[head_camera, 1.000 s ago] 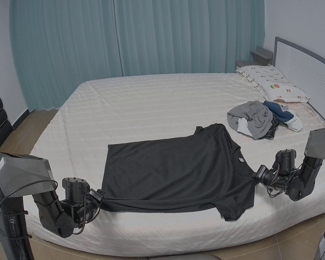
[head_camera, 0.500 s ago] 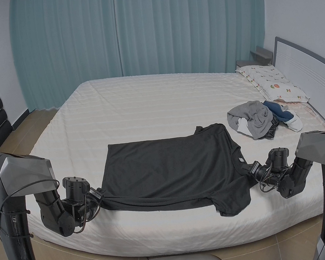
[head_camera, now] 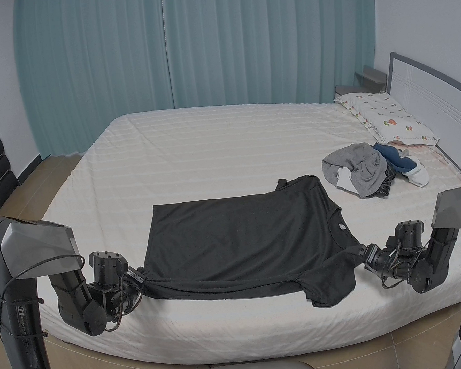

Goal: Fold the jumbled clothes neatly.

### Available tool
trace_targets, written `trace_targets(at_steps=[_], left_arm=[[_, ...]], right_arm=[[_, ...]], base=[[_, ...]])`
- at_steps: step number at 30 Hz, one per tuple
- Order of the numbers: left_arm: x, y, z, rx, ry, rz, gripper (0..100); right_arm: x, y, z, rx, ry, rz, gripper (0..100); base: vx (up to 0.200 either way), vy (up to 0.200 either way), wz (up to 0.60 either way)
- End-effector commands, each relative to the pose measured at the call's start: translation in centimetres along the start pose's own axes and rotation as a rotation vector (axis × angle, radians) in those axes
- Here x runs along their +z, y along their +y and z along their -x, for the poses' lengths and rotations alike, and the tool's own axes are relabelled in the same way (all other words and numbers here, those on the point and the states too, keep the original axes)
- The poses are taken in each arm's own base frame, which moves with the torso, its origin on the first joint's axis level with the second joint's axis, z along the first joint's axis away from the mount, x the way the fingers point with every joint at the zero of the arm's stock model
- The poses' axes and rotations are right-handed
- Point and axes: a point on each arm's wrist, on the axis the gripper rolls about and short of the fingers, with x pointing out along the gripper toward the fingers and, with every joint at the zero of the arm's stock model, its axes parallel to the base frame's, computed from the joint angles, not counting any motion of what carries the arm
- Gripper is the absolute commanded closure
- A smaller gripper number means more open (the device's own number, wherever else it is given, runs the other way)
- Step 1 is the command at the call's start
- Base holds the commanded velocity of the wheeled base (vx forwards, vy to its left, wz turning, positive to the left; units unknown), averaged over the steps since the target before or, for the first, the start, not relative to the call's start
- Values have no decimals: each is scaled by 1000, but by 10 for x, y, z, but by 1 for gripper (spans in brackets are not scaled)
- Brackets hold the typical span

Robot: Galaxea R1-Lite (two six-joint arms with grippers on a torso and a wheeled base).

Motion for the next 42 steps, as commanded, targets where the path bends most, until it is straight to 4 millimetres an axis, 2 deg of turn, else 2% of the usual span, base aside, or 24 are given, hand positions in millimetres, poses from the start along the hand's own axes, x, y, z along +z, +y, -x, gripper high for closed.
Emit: trace_targets(at_steps=[1,8,12,17,18,22,26,32,39,42], left_arm=[[0,0,0,1,0,2,100],[0,0,1,0,2,2,100],[0,0,1,0,2,2,100],[0,1,1,2,2,2,100],[0,1,1,1,4,2,100],[0,1,1,2,4,2,100],[-1,4,4,11,19,-6,100],[-4,13,15,42,39,-103,100],[-9,23,34,80,71,-258,100],[-14,34,39,118,100,-341,100]], right_arm=[[-21,1,26,11,109,65,0],[-31,1,25,22,158,91,0],[-43,7,17,33,199,111,0],[-46,7,6,30,207,118,0],[-46,7,7,30,207,119,100],[-45,8,13,24,209,116,100],[-35,1,38,-16,191,103,100],[-34,-10,72,-69,206,125,100],[-48,-16,103,-106,257,170,100],[-55,-20,111,-122,287,188,100]], base=[[0,0,0],[0,0,0],[0,0,0],[0,0,0],[0,0,0],[0,0,0],[0,0,0],[0,0,0],[0,0,0],[0,0,0]])
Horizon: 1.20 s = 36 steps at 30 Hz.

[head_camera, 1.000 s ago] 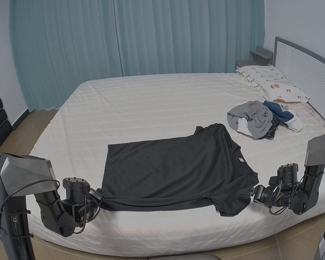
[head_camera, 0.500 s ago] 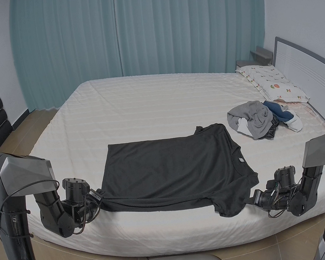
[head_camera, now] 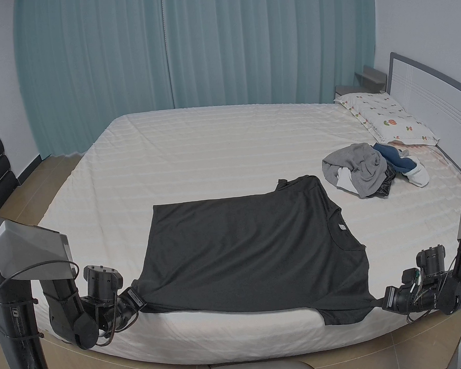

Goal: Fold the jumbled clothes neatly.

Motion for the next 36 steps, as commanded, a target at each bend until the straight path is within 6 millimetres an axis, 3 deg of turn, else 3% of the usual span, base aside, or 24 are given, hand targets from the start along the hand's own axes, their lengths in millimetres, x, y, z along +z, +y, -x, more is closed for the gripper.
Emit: trace_targets(at_steps=[1,15,16,17,22,27,36], left_arm=[[-11,11,11,48,42,-85,100],[-25,25,10,103,110,-180,100],[-27,24,10,102,117,-186,0],[-28,24,10,101,119,-188,0],[-28,22,13,91,115,-190,0],[-16,16,11,56,67,-147,0],[8,-6,-8,-39,-39,17,0]], right_arm=[[-13,-3,15,-19,27,19,100],[-29,-15,8,-70,121,35,100],[-30,-15,7,-69,127,40,100],[-30,-15,6,-68,127,43,0],[-19,-15,7,-51,65,32,0],[3,-21,5,-32,-68,9,0],[35,-19,-22,11,-154,-10,0]], base=[[0,0,0],[0,0,0],[0,0,0],[0,0,0],[0,0,0],[0,0,0],[0,0,0]])
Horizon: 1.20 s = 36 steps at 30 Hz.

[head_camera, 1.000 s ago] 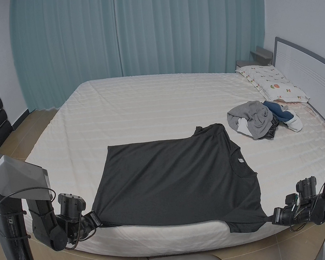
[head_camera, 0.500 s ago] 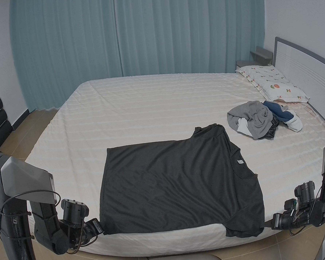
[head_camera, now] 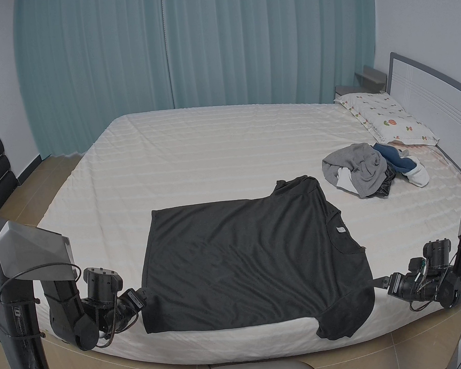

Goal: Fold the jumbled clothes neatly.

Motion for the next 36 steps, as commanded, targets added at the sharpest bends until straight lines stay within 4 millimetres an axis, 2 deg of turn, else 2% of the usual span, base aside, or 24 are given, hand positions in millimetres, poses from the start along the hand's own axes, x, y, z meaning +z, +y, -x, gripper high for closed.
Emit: trace_targets(at_steps=[1,5,9,15,22,23,31,36], left_arm=[[13,-9,-9,-39,-47,36,0],[19,-14,-16,-71,-39,40,0],[11,-11,-13,-67,25,28,0],[6,-8,-20,-56,42,29,0],[4,-6,-19,-47,48,28,0],[4,-6,-19,-45,46,30,0],[3,-3,-18,-32,50,28,0],[1,-2,-17,-25,56,25,0]], right_arm=[[11,0,-21,19,-21,9,0],[21,-3,-45,28,-31,16,0],[25,-3,-51,41,-22,13,0],[30,-4,-57,96,-14,-12,0],[40,-5,-77,107,-35,-40,0],[41,-5,-77,106,-29,-42,100],[41,-10,-72,75,-9,-69,100],[44,-14,-56,59,-29,-85,100]], base=[[0,0,0],[0,0,0],[0,0,0],[0,0,0],[0,0,0],[0,0,0],[0,0,0],[0,0,0]])
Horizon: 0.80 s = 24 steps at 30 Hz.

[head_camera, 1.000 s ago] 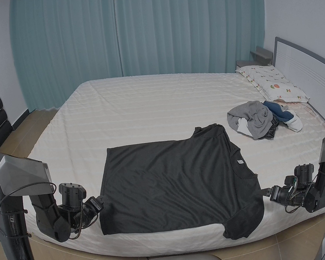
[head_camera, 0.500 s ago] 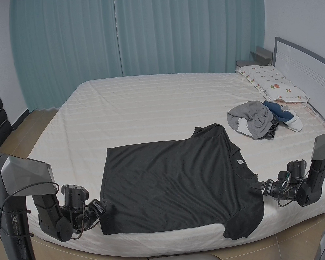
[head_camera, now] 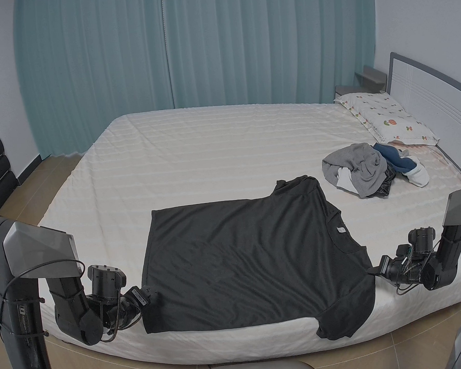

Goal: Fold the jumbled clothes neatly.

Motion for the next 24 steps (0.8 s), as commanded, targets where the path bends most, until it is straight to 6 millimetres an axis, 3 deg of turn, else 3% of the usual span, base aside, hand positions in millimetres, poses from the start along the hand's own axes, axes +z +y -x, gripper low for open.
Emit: trace_targets(at_steps=[1,24], left_arm=[[-2,2,0,7,7,-2,0],[-4,2,2,11,14,-5,0]], right_arm=[[2,0,13,-9,-16,-7,100],[-5,-5,44,-74,45,56,100]], base=[[0,0,0],[0,0,0]])
